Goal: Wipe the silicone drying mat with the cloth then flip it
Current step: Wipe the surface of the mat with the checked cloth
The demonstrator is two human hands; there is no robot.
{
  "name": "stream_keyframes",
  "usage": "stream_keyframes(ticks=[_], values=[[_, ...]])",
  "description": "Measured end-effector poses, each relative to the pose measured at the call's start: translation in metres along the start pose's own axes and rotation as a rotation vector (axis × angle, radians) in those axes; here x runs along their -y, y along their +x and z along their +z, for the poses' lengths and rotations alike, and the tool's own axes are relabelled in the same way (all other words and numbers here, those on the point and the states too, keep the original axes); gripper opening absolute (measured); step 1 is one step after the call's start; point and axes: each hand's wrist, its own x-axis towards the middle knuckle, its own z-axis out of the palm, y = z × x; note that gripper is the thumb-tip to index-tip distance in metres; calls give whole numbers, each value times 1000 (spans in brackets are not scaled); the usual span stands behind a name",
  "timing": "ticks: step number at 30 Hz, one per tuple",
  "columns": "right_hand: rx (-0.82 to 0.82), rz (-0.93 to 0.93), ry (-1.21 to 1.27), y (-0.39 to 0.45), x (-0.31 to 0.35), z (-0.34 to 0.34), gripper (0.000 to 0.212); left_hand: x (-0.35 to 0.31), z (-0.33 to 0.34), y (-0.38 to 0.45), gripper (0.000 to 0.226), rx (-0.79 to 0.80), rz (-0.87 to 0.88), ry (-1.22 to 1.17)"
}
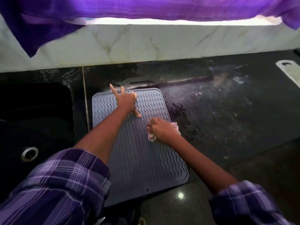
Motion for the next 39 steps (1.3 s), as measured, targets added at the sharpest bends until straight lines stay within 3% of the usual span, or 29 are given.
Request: stream_keyframes(ticks=[2, 4, 8, 11, 16, 18, 27, 33, 36, 38, 39], values=[[36, -35, -4, -20, 7, 2, 31, -4, -1, -6, 103, -7, -20, 18], [43, -6, 15, -25, 8, 0, 30, -8, 5, -22, 76, -81, -25, 63], [36, 23, -17, -25, 13, -14, 32, -13, 28, -67, 42, -230, 67, 43], [4, 79, -40, -29, 19, -7, 30, -18, 46, -97, 51, -154, 124, -74], [-25, 115, -75, -37, 26, -3, 32, -35, 75, -146, 105, -53, 146, 17], [-27, 115, -64, -44, 29, 1, 32, -38, 79, -151, 117, -28, 110, 44], [26, 99, 198, -167, 54, 48, 29, -45, 72, -153, 113, -29, 83, 131], [296, 78, 156, -169, 51, 13, 29, -41, 71, -161, 110, -34, 113, 111], [430, 79, 161, -147, 42, -17, 8, -40, 67, -155, 93, -73, 153, 86], [415, 110, 187, -130, 32, -40, 23, -37, 62, -145, 74, -125, 162, 25], [384, 140, 208, -120, 24, -50, 18, -36, 60, -138, 67, -146, 160, -8]])
